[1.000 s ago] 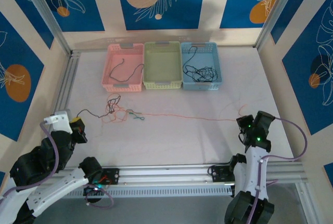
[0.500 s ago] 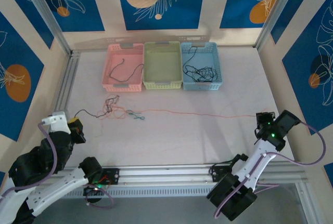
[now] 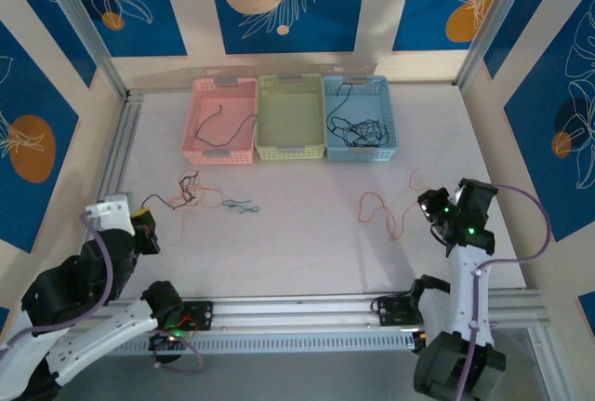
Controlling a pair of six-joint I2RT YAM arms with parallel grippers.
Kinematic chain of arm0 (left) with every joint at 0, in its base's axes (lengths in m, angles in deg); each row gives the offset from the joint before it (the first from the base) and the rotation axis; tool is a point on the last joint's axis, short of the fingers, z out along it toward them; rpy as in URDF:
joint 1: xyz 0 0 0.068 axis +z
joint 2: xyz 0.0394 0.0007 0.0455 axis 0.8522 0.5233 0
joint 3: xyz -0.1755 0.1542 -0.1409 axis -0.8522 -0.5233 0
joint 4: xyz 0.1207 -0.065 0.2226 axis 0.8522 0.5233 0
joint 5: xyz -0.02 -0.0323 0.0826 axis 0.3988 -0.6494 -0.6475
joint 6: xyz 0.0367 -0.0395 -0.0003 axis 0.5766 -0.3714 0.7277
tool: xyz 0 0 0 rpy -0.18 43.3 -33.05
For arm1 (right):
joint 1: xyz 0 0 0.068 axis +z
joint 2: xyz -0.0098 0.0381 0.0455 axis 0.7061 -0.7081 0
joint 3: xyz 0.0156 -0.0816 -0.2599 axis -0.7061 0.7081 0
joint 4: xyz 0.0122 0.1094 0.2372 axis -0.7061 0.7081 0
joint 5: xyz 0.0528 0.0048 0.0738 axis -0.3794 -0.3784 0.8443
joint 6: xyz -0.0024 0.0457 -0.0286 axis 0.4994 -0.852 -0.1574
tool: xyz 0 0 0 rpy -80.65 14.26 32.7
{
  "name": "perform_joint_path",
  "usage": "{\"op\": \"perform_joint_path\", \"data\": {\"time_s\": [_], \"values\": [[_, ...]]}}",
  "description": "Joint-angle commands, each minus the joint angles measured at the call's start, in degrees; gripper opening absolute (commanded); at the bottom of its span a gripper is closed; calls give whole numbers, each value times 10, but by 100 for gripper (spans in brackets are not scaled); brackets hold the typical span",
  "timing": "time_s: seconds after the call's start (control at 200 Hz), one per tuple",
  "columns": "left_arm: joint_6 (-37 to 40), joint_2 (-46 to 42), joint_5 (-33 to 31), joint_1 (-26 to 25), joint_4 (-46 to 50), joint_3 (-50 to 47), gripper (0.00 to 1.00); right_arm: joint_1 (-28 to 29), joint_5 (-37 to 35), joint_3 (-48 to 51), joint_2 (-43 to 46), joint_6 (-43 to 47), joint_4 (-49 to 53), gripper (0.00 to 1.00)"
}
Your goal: Untangle the cables
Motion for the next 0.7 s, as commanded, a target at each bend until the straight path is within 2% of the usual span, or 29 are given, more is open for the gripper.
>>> {"op": "perform_joint_path", "data": {"time_s": [0.0,0.08,0.25,0.565,0.695], "values": [[14,3,14,-6,-18,-1,0,66,-62,-31,-34,33,37,0],[15,6,16,-6,-19,-2,0,106,-95,-42,-81,34,49,3],[18,5,21,-6,-21,-3,0,157,-102,-68,-167,43,55,10],[19,11,24,-6,-23,-4,0,241,-124,-127,-265,68,55,48],[21,11,25,-6,-23,-4,0,284,-147,-177,-324,82,68,53]]}}
